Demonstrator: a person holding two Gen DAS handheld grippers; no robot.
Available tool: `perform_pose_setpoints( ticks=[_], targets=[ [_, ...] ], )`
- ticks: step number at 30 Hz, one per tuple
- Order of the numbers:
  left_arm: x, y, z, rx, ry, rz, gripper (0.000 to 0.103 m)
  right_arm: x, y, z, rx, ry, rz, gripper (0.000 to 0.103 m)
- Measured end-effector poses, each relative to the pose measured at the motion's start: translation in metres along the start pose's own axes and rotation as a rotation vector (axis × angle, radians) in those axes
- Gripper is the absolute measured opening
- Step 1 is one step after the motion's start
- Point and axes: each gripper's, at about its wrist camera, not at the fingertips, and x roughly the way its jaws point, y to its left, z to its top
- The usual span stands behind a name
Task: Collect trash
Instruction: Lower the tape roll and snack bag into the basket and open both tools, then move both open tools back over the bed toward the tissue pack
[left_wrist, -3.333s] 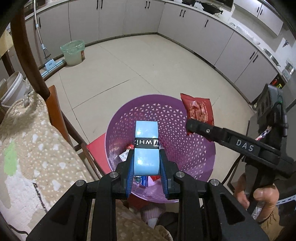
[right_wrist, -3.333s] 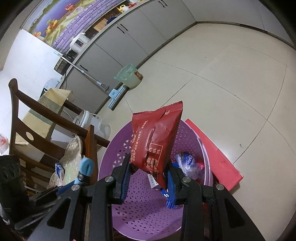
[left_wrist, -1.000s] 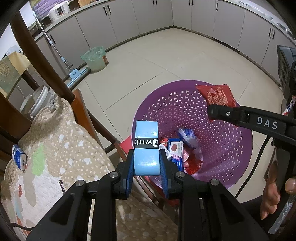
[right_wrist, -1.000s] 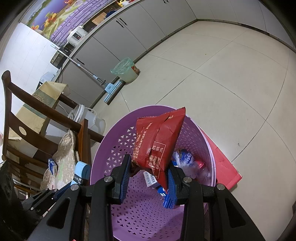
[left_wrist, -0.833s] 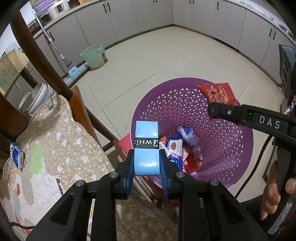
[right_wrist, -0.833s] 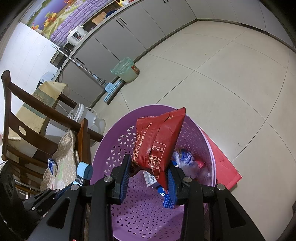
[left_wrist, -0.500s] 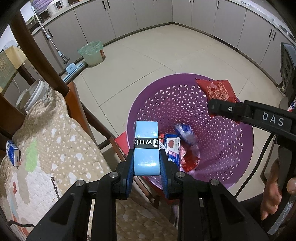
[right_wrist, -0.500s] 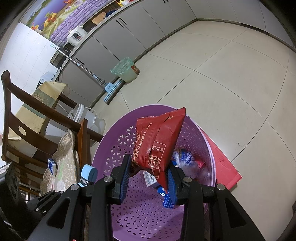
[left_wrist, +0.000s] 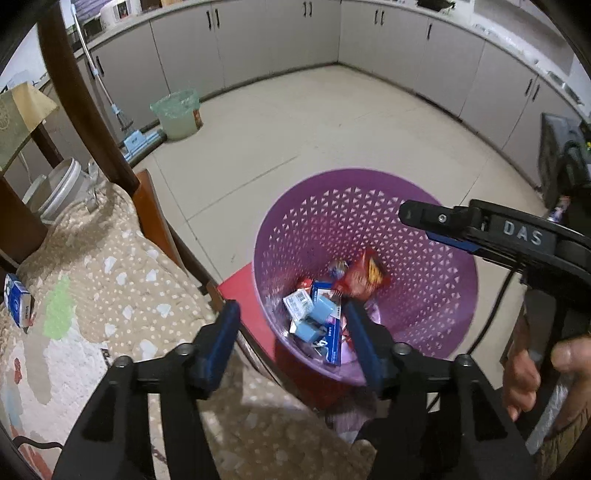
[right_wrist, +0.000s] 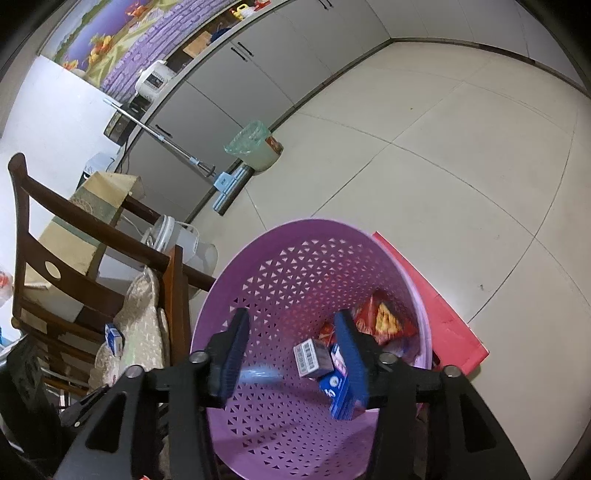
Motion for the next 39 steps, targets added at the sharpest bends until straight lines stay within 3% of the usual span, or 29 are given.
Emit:
perform_pose_setpoints(
  ticks=[8,12,18,25,29,31,33,39],
  targets=[
    [-0.024,0.039,-0.014,-0.074,-0.01,0.032,0.064,-0.007,-0.004,0.003,0.029,-0.02,0.02,0.062],
    [-0.034,0.067,-0.026,-0.12,0.003,0.094,0.064,-0.012,-0.004,0.004,0.036,-0.034,0.02,0.066],
    [-0.042,0.12,-0.053,-0.253,0.061,0.145,0.065,-0.031,-0.021,0.009,0.118,-0.038,0.001,0.067],
    [-0.042,0.141,-0.063,-0.28,0.124,0.201,0.065,-0.092,-0.095,-0.001,0.357,-0.184,0.034,0.077],
    [-0.026,0.137,-0.047,-0.294,0.152,0.215,0.065,-0.11,-0.136,-0.011,0.474,-0.287,0.115,0.077],
    [-0.015,0.131,-0.036,-0.286,0.161,0.241,0.065,-0.111,-0.159,-0.015,0.518,-0.343,0.099,0.077],
    [-0.005,0.125,-0.027,-0.268,0.168,0.25,0.065,-0.104,-0.185,-0.02,0.581,-0.366,0.088,0.077],
    [0.024,0.123,-0.017,-0.277,0.183,0.251,0.066,-0.076,-0.243,-0.043,0.763,-0.327,0.068,0.077]
  ],
)
